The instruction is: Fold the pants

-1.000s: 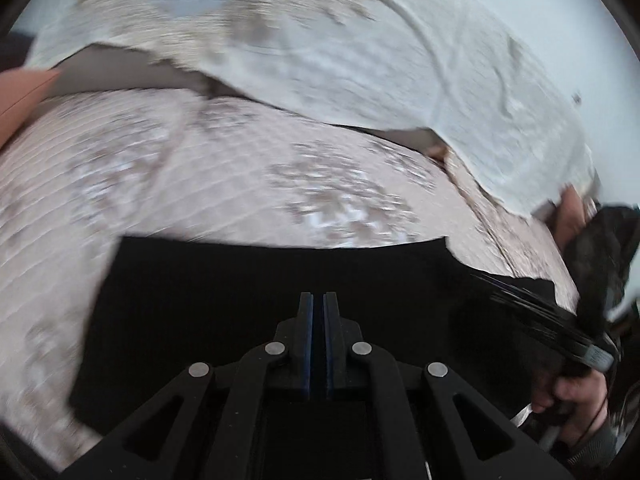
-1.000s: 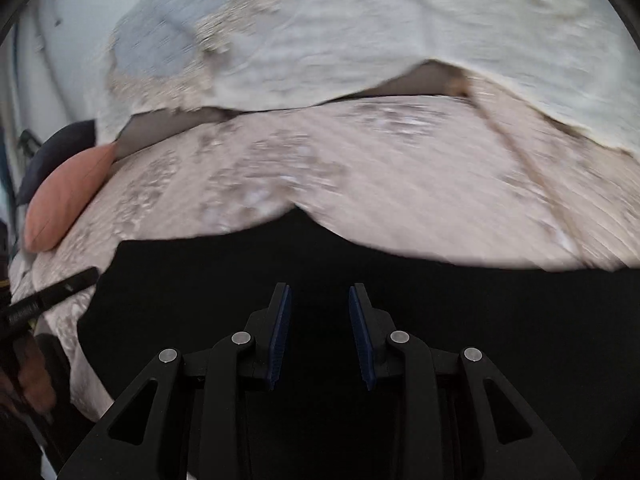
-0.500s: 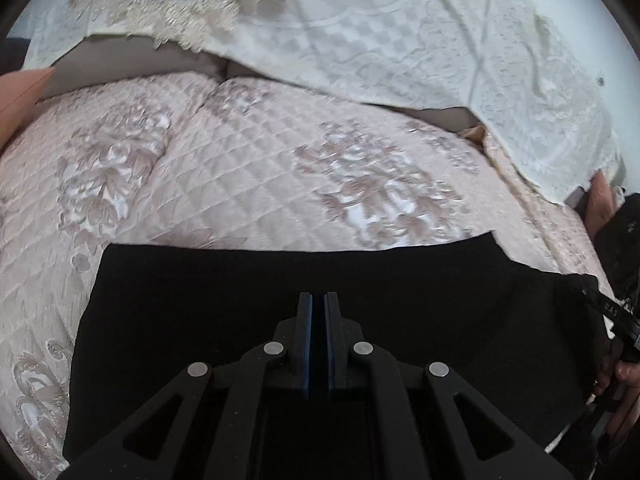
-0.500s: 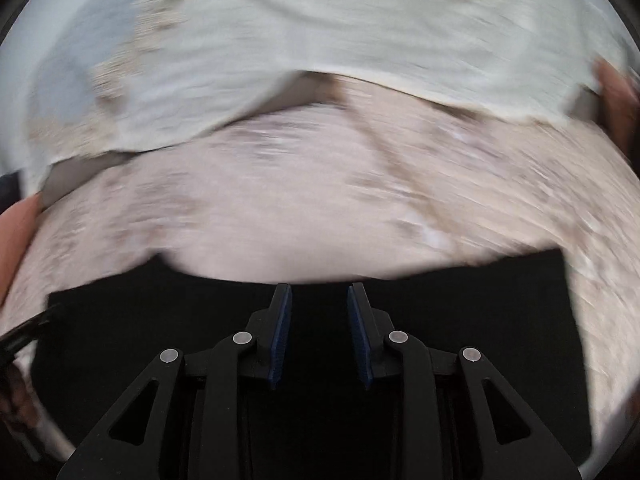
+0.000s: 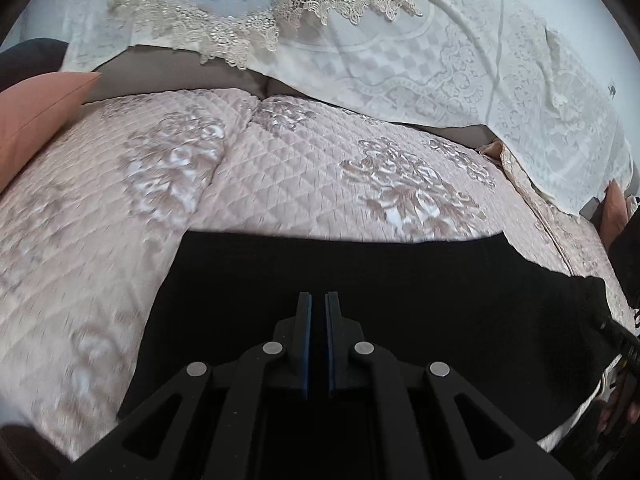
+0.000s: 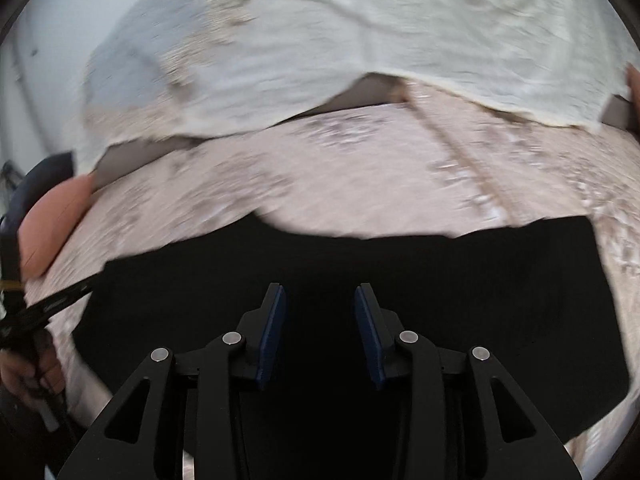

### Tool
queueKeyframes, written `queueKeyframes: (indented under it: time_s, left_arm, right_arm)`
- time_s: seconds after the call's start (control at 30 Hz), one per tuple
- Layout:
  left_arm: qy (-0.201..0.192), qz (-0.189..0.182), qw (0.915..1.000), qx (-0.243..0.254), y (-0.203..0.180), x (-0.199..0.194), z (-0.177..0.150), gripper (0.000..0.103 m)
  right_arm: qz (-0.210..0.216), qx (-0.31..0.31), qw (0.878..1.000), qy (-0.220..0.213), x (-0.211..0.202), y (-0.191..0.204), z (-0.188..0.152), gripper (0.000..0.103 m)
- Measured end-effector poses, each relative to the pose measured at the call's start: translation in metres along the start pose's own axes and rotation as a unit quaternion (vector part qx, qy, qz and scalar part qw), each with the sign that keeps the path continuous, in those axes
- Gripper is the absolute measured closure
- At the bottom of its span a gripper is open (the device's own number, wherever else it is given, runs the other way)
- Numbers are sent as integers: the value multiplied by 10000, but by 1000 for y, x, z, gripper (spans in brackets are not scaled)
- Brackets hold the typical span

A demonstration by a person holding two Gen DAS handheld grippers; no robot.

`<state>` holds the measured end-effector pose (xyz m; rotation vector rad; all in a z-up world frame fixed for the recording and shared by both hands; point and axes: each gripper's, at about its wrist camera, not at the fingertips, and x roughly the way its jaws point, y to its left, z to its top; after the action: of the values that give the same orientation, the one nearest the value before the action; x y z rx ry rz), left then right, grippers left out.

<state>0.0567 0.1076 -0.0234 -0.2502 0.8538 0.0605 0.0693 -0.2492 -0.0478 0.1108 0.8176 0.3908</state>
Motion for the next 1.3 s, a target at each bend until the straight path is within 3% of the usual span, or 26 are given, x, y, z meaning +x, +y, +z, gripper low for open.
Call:
queueKeyframes:
  time_s: [0.23, 0.37, 0.73, 0.97, 1.1, 1.3]
  left_arm:
    - [70, 265, 9996, -5, 7, -14, -31, 95]
    - [180, 255, 9995, -109, 19, -13, -43, 94]
    - [98, 322, 9992, -229, 39, -40, -64, 86]
    - [125, 313, 9943, -1010, 77, -56, -79, 78]
    - [185, -77, 9890, -1469, 89, -51, -82, 58]
    - [130, -149, 9786, -2048, 99, -34, -78, 50]
  right_arm:
    - [-87, -930, 9955, 181, 1, 58, -38, 65]
    - [-328, -920, 9936, 566, 17, 53, -53, 65]
    - [-432, -1164, 9908, 538, 3, 63, -67, 60]
    - [-287, -1086, 9923, 520, -9, 66, -65, 60]
    - [-196, -1107, 9927, 435, -12, 69, -62, 60]
    - [-182, -1153, 9924, 381, -14, 74, -57, 60]
